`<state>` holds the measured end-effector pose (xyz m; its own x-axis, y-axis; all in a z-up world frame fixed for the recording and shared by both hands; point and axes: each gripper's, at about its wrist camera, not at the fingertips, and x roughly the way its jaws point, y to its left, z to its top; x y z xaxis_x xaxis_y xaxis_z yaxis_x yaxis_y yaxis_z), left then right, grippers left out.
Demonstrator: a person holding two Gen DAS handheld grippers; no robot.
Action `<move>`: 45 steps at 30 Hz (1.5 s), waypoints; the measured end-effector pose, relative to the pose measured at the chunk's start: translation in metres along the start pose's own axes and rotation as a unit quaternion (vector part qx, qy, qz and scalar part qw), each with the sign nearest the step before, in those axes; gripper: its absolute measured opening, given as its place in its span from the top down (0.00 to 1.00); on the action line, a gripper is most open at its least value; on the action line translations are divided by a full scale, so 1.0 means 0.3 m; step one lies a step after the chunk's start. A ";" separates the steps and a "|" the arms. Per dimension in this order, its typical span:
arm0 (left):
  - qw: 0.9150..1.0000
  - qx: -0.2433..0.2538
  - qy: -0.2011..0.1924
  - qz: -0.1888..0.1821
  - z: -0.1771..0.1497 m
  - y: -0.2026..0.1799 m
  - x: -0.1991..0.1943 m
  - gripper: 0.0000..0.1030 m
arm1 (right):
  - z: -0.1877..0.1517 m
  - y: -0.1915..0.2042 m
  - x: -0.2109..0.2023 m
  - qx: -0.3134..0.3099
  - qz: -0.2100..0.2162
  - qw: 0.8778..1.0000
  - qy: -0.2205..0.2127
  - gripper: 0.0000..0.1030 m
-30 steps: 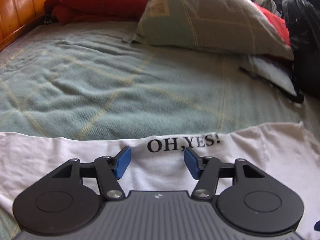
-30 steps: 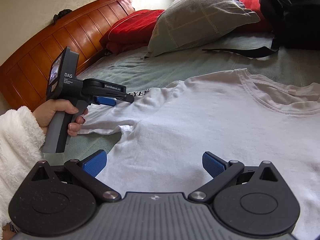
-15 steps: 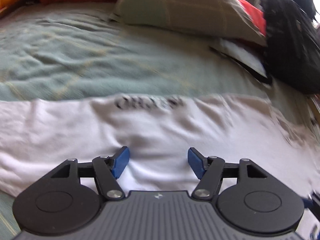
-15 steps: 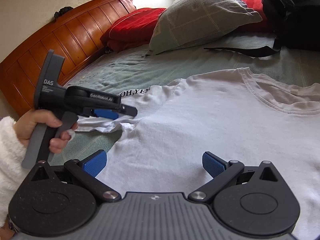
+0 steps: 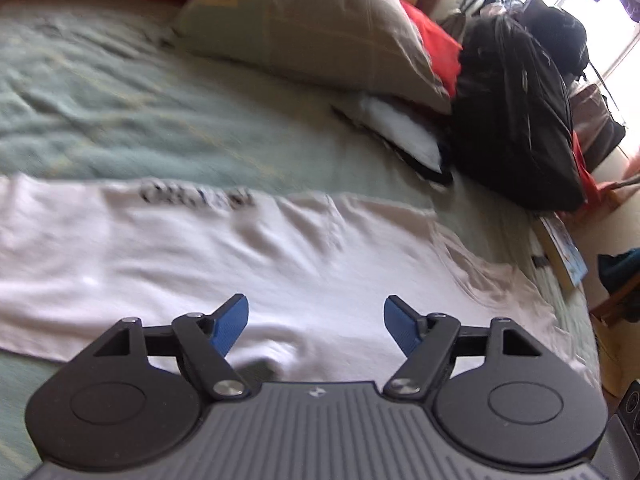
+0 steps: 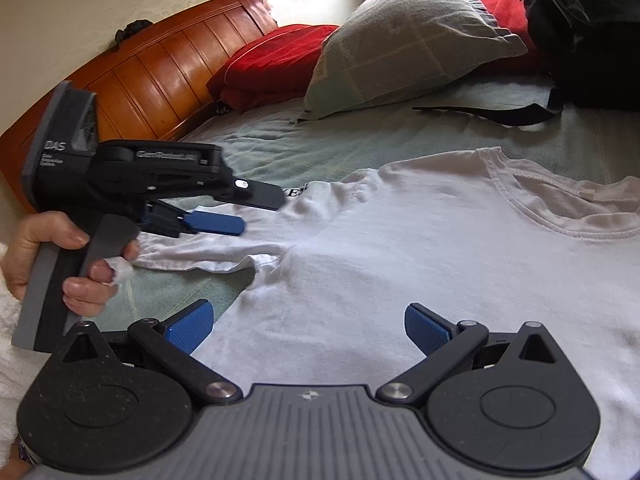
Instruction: Fold clothes
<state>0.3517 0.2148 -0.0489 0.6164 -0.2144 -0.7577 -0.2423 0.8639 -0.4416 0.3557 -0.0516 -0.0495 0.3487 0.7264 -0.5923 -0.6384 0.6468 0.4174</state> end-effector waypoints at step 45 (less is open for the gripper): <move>0.958 -0.053 -0.111 0.261 0.168 0.452 -0.142 0.17 | -0.008 -0.018 0.006 -0.001 0.008 1.000 -0.012 0.00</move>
<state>0.3301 0.3641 -0.0523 0.5328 0.3461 -0.7723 -0.6275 0.7739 -0.0861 0.3580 -0.0543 -0.0545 0.3550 0.7422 -0.5685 -0.6449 0.6346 0.4258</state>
